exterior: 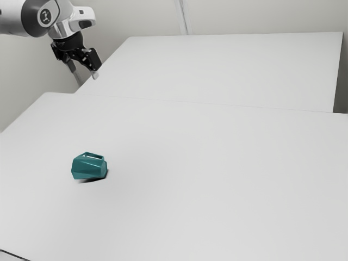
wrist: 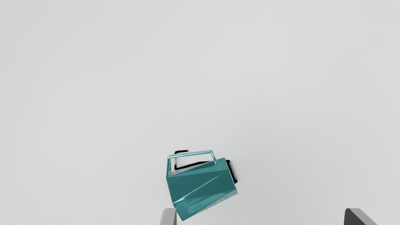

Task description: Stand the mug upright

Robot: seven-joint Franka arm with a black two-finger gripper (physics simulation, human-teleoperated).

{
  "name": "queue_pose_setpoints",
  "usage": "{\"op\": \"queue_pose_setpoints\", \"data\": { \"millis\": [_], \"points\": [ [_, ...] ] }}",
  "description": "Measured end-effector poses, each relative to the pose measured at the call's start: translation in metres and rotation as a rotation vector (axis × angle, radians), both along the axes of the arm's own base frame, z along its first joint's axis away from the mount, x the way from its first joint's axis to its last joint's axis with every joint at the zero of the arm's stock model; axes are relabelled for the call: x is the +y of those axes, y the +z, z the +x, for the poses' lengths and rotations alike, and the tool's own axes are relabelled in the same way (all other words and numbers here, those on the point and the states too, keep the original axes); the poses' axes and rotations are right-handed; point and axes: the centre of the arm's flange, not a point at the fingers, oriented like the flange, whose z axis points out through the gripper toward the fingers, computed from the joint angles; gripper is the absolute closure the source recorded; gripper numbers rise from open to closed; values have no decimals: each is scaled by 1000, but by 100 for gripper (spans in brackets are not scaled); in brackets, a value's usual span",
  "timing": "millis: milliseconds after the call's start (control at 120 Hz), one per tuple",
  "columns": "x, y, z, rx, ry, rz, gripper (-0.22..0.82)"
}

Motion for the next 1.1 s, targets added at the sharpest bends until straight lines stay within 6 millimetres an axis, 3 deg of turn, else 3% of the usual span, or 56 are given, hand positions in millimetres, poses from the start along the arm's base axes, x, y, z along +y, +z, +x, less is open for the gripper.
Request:
{"op": "queue_pose_setpoints", "data": {
  "millis": [275, 375, 642, 792, 1100],
  "points": [
    [-7, 3, -5, -4, -15, -4, 2],
    [-6, -5, -13, -4, -19, -19, 2],
    [41, -46, -41, 15, 80, -131, 2],
    [68, -81, -69, 25, 153, -246, 2],
    [105, -128, -105, 15, 277, -462, 3]
  ]
}}
